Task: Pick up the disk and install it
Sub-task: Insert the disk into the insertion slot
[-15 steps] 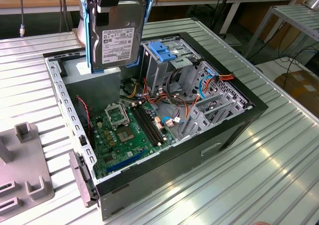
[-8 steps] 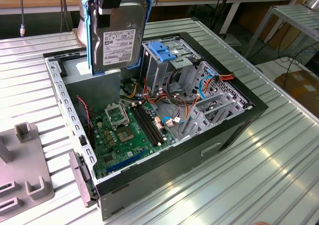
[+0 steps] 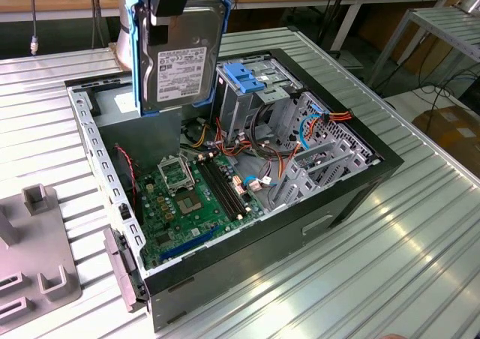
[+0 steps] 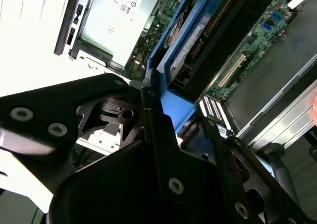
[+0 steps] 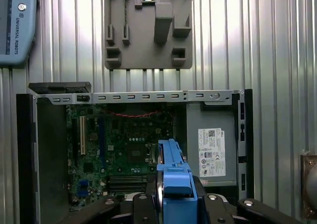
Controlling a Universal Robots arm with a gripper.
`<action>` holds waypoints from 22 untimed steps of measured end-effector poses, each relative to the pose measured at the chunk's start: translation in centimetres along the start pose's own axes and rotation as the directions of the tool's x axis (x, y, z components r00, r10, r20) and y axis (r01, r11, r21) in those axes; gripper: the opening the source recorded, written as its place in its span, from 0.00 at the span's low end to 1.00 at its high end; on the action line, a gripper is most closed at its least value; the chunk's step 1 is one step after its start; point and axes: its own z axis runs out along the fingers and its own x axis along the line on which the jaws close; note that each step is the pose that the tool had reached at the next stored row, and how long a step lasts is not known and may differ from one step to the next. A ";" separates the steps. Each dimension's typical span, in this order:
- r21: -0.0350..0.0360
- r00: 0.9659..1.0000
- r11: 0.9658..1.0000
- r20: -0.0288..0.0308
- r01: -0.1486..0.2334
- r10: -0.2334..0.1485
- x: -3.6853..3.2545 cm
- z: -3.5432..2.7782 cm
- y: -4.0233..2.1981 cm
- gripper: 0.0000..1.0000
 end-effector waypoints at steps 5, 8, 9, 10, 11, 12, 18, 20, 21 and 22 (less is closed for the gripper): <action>0.000 1.000 1.000 -0.001 0.000 0.000 0.31 0.00 -0.01 0.37; 0.000 1.000 1.000 -0.001 0.000 0.000 0.80 -0.01 -0.03 0.37; 0.000 1.000 1.000 -0.001 0.000 0.000 0.92 -0.02 -0.03 0.37; 0.000 1.000 1.000 -0.001 0.000 0.000 1.13 -0.03 -0.04 0.37; 0.000 1.000 1.000 -0.001 0.000 0.000 1.26 -0.03 -0.04 0.37; 0.000 1.000 1.000 -0.001 0.000 0.000 1.38 -0.03 -0.05 0.37; 0.000 1.000 1.000 -0.002 0.000 0.000 2.08 -0.05 -0.06 0.37; 0.000 1.000 1.000 -0.002 0.000 0.000 2.40 -0.06 -0.08 0.37; 0.000 1.000 1.000 -0.002 0.000 0.000 2.57 -0.06 -0.08 0.37; 0.000 1.000 1.000 -0.002 0.000 0.000 2.76 -0.07 -0.08 0.37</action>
